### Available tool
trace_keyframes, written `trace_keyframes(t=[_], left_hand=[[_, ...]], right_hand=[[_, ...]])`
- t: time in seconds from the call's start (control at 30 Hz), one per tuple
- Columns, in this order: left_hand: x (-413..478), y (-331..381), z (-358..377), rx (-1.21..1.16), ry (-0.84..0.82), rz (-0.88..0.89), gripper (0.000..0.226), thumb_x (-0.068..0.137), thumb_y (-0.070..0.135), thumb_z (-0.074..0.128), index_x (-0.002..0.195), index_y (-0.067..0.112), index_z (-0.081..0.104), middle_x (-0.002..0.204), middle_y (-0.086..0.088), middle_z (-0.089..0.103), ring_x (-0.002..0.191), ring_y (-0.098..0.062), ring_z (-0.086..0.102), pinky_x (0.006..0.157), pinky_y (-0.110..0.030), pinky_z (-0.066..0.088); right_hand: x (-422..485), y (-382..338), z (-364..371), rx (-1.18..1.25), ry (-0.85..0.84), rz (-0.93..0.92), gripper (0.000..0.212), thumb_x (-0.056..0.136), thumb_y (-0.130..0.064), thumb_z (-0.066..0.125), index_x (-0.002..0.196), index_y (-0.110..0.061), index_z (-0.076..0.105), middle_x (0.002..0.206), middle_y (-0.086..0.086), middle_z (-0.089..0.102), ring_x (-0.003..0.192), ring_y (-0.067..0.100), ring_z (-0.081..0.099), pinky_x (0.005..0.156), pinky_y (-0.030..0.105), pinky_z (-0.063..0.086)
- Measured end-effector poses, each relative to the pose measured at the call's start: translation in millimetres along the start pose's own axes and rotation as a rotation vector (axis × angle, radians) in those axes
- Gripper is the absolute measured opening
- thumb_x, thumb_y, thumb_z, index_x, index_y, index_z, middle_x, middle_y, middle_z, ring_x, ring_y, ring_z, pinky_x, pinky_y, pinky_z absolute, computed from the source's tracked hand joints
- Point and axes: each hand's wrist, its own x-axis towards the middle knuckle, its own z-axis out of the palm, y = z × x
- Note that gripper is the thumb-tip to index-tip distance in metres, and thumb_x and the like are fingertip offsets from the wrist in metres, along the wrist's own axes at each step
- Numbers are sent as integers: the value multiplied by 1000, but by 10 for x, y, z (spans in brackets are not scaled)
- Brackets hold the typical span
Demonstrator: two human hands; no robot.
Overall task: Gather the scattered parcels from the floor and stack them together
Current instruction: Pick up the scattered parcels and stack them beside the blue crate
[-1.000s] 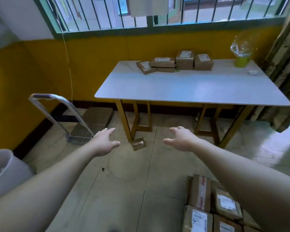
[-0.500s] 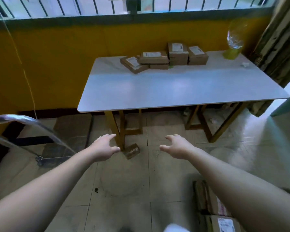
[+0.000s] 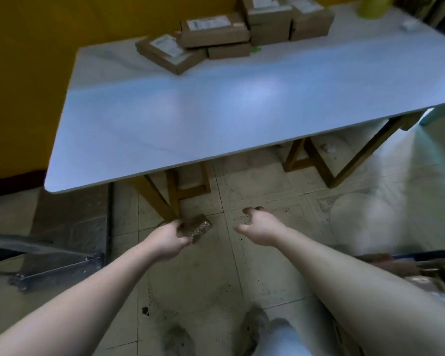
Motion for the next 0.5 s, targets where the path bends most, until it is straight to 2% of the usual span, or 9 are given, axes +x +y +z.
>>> trace_keyframes(t=[0.07, 0.2, 0.37, 0.43, 0.5], left_hand=[[475, -194, 216, -12, -7, 16, 55, 90, 36, 61, 139, 23, 42, 144, -6, 44, 125, -24, 46, 90, -25, 38], [1428, -669, 755, 10, -37, 72, 56, 90, 29, 62, 139, 9, 43, 145, -12, 42, 131, -27, 41, 106, -33, 34], [2388, -1223, 1489, 2, -16, 88, 62, 88, 27, 66, 141, 6, 41, 145, -16, 41, 132, -29, 40, 107, -32, 32], [2759, -1395, 1777, 42, -15, 128, 62, 90, 26, 64, 142, 7, 37, 145, -15, 39, 132, -29, 38, 104, -31, 32], [3106, -1551, 2049, 14, -8, 164, 63, 89, 21, 65, 142, 8, 34, 142, -12, 40, 129, -29, 40, 94, -24, 34]], right_hand=[[449, 43, 291, 30, 7, -8, 76, 86, -59, 52, 149, -25, 28, 154, 5, 29, 135, 27, 36, 104, 35, 35], [1339, 253, 951, 39, 10, -52, 76, 90, -55, 52, 151, -20, 24, 153, 12, 28, 135, 32, 34, 108, 42, 34], [2257, 542, 1759, 9, 32, -113, 82, 88, -55, 56, 151, -14, 23, 150, 19, 31, 134, 37, 35, 106, 43, 36], [2588, 667, 2040, 15, 45, -137, 81, 88, -53, 57, 151, -15, 22, 149, 19, 33, 133, 36, 36, 106, 43, 36], [2886, 782, 2308, 9, 48, -149, 80, 88, -49, 60, 151, -16, 22, 148, 18, 33, 132, 35, 37, 106, 41, 37]])
